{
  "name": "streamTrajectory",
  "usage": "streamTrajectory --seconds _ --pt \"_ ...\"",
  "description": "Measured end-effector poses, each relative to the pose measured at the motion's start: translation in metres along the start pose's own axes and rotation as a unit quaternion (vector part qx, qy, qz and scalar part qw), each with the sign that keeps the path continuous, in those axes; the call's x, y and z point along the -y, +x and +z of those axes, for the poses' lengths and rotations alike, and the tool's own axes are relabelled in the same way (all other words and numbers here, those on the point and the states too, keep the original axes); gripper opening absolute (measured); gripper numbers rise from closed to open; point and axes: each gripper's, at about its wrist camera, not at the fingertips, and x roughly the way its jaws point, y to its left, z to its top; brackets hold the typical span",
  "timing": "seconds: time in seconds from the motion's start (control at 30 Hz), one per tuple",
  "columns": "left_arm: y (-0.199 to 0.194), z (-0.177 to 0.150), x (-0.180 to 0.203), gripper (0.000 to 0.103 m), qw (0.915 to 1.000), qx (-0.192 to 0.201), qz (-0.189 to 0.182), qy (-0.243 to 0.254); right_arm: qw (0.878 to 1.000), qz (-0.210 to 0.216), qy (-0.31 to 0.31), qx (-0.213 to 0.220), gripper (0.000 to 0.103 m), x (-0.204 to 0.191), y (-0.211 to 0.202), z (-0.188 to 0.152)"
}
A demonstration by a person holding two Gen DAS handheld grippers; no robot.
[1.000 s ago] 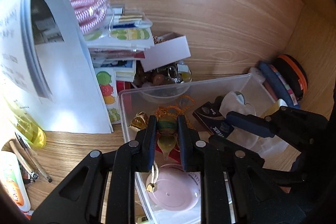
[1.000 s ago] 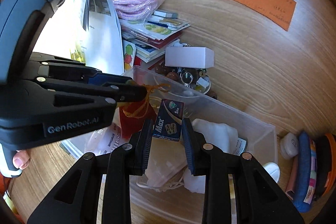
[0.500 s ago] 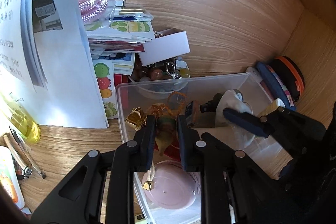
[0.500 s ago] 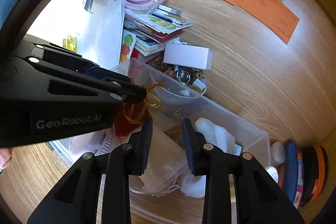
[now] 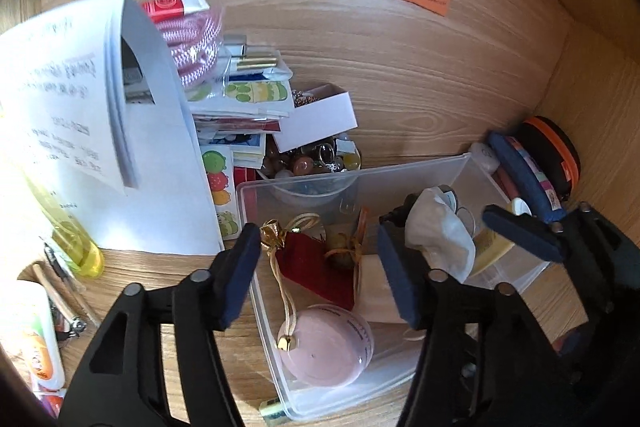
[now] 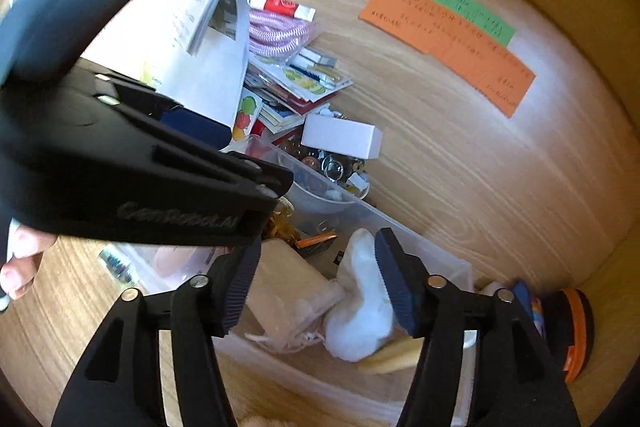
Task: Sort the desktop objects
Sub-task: 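Open both tools to drop the spinning top and staple box into the box, then move both open tools toward the green card box and the seashell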
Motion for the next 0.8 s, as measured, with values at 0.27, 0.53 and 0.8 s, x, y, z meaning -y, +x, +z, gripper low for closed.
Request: streamTrajectory --seconds 0.27,0.53,0.8 --pt "-0.029 -0.007 0.011 0.081 0.9994 0.024 0.023 0.012 0.999 -0.027 -0.009 0.018 0.067 0.001 -0.035 -0.009" --pt "-0.066 -0.022 0.017 0.094 0.9975 0.048 0.045 0.025 0.999 -0.010 0.048 0.016 0.075 0.014 -0.050 -0.024" --pt "-0.092 -0.042 0.021 0.097 0.9937 0.066 0.076 0.049 0.995 0.013 0.103 0.009 0.077 0.026 -0.065 -0.038"
